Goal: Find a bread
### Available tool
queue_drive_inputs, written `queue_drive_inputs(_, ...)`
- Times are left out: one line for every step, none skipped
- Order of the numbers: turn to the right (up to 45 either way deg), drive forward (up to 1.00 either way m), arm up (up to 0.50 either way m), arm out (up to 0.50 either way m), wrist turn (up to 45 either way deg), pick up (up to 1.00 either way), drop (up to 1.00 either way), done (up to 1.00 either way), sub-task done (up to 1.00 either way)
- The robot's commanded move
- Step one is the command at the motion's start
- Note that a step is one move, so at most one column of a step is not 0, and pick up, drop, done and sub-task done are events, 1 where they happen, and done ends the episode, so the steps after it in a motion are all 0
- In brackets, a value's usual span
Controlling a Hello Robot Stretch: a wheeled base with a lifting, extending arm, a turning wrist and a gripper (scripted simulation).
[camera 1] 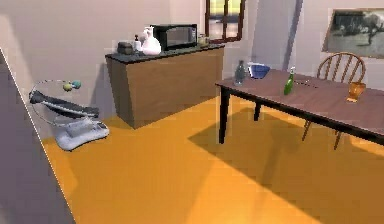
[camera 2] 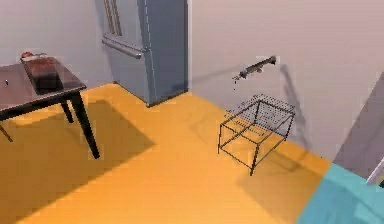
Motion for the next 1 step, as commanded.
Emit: queue_drive_inputs(45.0,0.0,0.0,0.0,0.0,0.0,0.0,0.0,0.0)
